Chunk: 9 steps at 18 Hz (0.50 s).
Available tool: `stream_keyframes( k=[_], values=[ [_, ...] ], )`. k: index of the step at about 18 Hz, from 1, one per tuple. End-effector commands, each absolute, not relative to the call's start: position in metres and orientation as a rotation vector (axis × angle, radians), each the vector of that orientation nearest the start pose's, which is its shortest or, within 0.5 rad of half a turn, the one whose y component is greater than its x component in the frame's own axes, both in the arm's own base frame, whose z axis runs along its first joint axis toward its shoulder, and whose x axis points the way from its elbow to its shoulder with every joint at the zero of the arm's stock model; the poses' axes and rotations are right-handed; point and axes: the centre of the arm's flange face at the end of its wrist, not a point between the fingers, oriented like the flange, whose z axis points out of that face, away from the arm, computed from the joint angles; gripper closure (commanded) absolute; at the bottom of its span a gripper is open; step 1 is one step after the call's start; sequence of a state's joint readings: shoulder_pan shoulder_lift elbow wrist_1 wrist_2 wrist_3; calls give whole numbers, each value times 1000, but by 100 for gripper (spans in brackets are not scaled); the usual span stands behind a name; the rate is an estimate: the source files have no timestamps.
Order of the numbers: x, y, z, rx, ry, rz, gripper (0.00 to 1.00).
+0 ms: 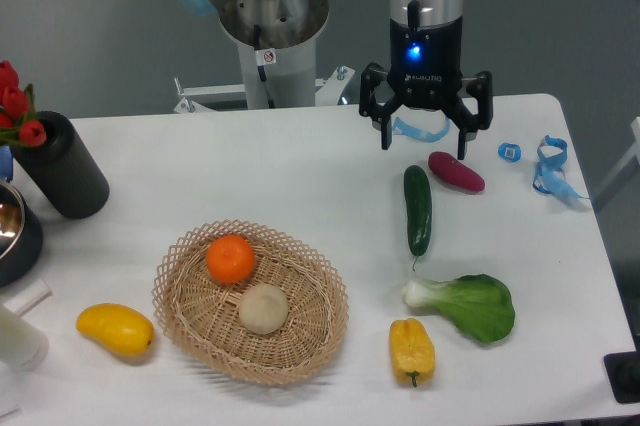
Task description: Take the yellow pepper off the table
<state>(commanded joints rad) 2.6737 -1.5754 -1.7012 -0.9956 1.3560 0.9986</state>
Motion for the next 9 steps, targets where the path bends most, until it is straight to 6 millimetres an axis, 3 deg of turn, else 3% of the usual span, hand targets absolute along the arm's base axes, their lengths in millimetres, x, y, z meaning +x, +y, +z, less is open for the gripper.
stream_keyframes(
  k=[9],
  values=[
    [-397, 381, 481, -2721, -59, 359, 0]
  ],
)
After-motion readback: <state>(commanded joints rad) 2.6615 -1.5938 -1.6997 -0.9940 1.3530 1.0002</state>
